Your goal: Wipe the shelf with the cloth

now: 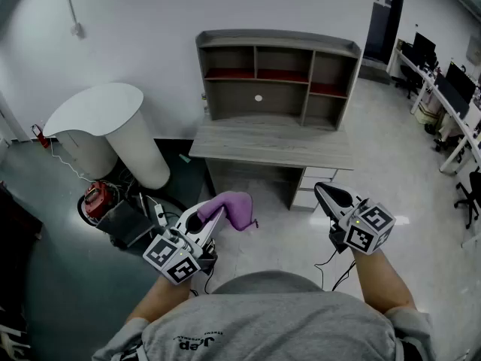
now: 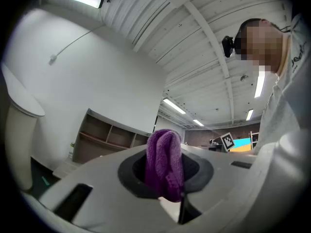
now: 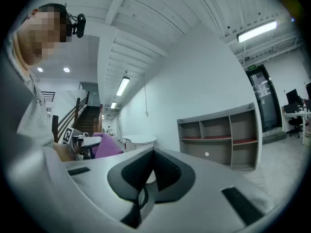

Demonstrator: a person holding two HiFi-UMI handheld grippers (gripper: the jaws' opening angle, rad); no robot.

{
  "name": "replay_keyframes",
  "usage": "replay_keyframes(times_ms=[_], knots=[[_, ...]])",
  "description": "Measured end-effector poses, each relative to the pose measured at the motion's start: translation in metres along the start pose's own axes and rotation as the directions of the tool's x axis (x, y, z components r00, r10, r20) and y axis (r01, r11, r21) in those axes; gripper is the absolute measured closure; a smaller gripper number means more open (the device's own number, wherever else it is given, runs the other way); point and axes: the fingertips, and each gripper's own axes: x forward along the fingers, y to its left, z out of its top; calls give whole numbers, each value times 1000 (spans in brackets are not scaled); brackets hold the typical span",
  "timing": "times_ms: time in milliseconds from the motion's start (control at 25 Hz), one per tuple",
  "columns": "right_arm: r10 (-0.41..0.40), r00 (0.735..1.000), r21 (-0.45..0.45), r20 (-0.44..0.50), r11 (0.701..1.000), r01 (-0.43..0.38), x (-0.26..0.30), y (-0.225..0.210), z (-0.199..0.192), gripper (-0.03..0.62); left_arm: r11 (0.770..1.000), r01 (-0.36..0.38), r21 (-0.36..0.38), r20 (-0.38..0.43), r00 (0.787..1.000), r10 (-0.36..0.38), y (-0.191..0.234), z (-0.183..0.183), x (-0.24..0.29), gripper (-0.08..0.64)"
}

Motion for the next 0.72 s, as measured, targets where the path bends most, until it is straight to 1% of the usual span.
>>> replay_keyframes(times_ms=[320,480,600,720], knots=[[4,1000,-3,13,1000,-4,-2,-1,2,575,1000,6,6,1,1000,-6,-1,-1,4,486],[4,1000,25,16,1000,-5,-6,-4,3,574,1000,10,2,2,1000,-10,-3,-4,11,486],[9,1000,41,8,999,-10,-15,-11,4,571,1000,13,-1,5,1000,-13,-12,-5,22,486],[22,1000,35,-4,999,-22,-32,-18,1,571,1000,21,-8,4,1000,-21,-26,-13,37,486]])
